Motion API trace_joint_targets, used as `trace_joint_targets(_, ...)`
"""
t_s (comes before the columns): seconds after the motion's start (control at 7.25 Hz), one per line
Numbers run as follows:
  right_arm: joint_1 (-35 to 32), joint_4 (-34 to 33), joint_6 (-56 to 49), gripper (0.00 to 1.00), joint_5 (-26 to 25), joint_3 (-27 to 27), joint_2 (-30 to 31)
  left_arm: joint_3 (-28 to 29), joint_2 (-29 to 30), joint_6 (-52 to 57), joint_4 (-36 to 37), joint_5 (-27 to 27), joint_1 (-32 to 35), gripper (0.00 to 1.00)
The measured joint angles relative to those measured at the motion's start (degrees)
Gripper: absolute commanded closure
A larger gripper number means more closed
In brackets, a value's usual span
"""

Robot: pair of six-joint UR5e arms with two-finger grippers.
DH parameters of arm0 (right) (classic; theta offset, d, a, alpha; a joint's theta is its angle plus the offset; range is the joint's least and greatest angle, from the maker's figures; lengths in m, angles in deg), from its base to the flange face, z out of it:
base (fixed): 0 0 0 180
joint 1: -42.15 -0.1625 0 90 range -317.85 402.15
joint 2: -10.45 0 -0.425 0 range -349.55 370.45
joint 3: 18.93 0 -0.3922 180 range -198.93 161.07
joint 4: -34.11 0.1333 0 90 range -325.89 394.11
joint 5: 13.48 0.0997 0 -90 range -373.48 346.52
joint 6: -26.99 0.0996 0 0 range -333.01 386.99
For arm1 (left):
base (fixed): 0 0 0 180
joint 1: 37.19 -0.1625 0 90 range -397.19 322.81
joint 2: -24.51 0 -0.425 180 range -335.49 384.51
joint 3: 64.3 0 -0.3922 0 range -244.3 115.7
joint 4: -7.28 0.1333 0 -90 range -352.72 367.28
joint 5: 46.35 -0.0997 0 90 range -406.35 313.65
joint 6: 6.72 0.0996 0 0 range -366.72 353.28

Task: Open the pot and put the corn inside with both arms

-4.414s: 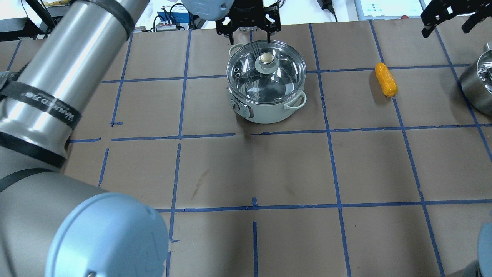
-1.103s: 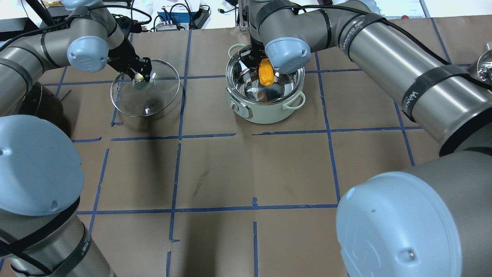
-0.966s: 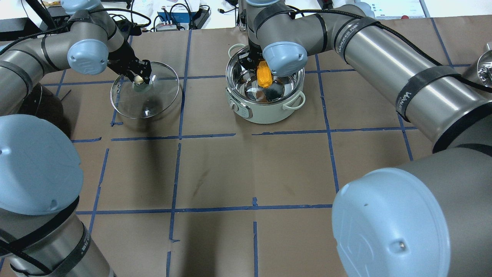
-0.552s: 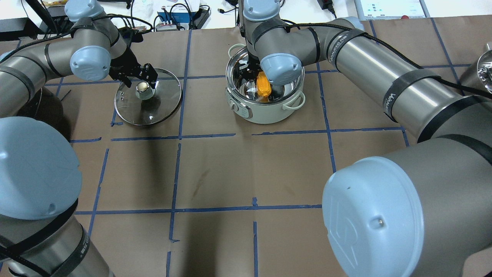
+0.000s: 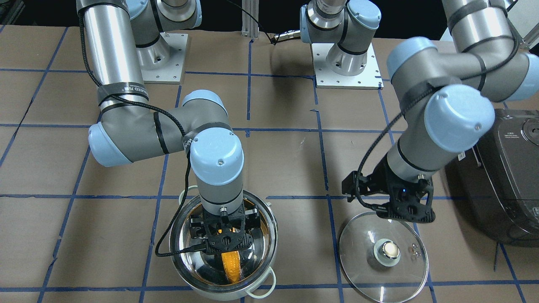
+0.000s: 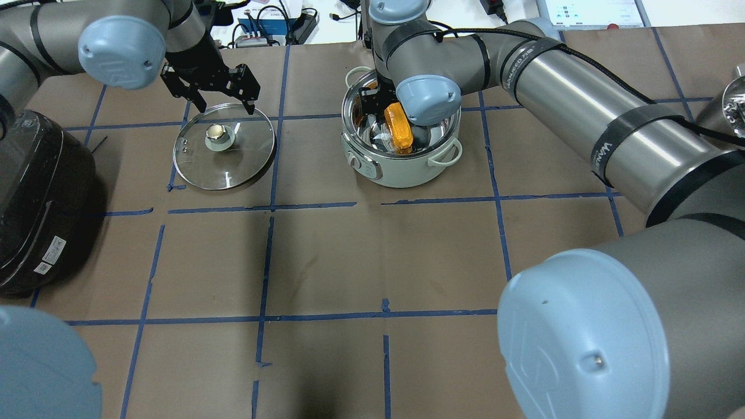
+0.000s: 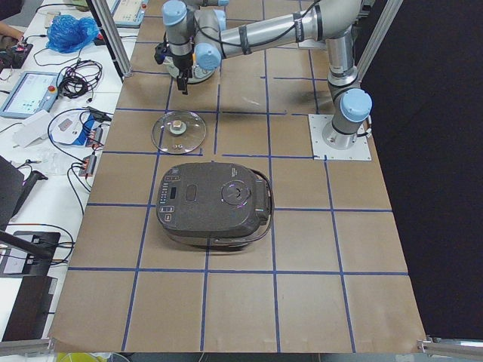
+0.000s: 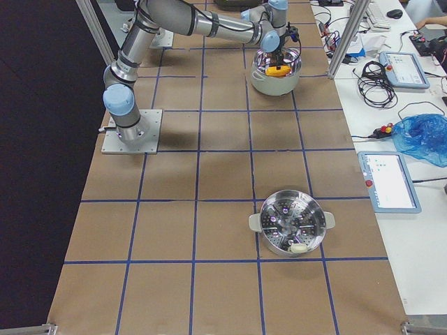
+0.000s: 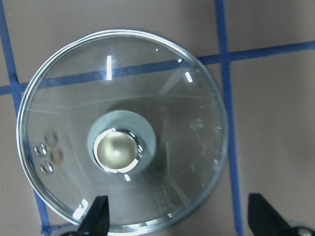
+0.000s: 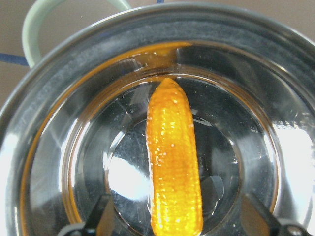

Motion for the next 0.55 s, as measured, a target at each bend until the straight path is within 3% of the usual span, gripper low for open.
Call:
trace_joint_targets(0.28,2.83,7.65,-0.21,0.03,0.04,-1.94,9.49,3.4,-5.52,-0.86,-10.23,-1.14,2.16,0.0)
trace_joint_targets(0.55,7.18,16.66,-0.53,0.04,0.75,-6.67,21.32,3.0,-7.76,-0.86,-12.09,-0.16,3.42,0.0)
